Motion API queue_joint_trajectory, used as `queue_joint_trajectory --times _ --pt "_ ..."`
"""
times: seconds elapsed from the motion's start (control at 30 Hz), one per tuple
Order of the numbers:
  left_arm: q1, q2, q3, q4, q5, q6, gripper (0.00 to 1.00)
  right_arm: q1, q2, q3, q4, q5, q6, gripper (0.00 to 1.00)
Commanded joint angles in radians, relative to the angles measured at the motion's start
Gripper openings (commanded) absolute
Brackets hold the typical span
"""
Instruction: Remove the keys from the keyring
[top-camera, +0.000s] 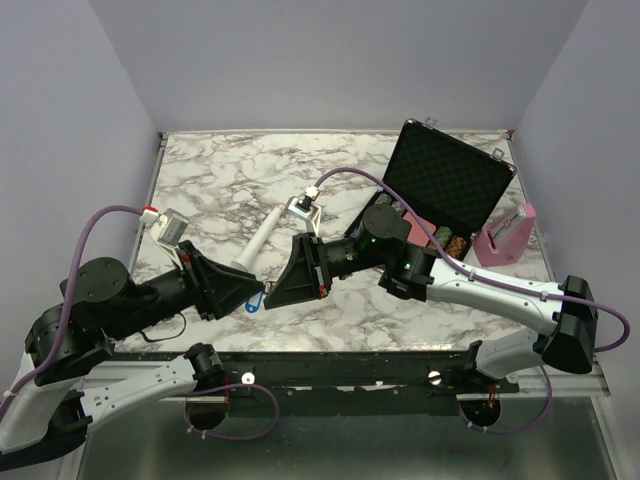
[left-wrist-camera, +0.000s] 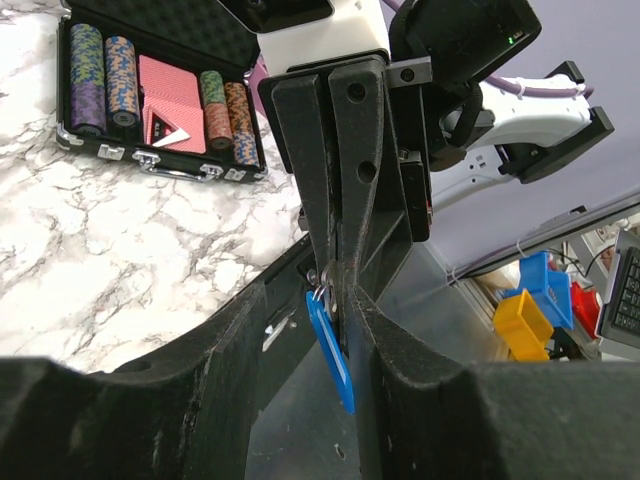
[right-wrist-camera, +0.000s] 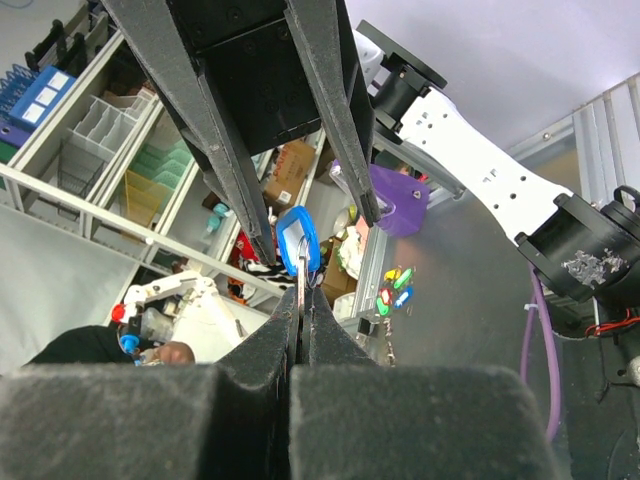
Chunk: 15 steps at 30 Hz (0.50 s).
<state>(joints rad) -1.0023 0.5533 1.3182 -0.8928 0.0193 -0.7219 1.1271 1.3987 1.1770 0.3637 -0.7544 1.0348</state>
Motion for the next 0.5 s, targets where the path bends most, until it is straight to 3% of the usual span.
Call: queue_joint_trajectory --times 0.0,0.23,0.47 --pt "0.005 0.010 0.021 -0.015 0.018 0.010 0.45 0.014 0.005 0.032 -0.009 -0.014 -0.019 0.01" --pt "0.005 0.011 0.018 -0.023 0.028 0.007 0.44 0.016 0.002 0.035 -0.011 -0.013 -0.022 0.01" --pt "0.005 0.013 0.018 -0.023 0.044 0.006 0.28 0.017 0.003 0.032 -0.011 -0.007 -0.022 0.01"
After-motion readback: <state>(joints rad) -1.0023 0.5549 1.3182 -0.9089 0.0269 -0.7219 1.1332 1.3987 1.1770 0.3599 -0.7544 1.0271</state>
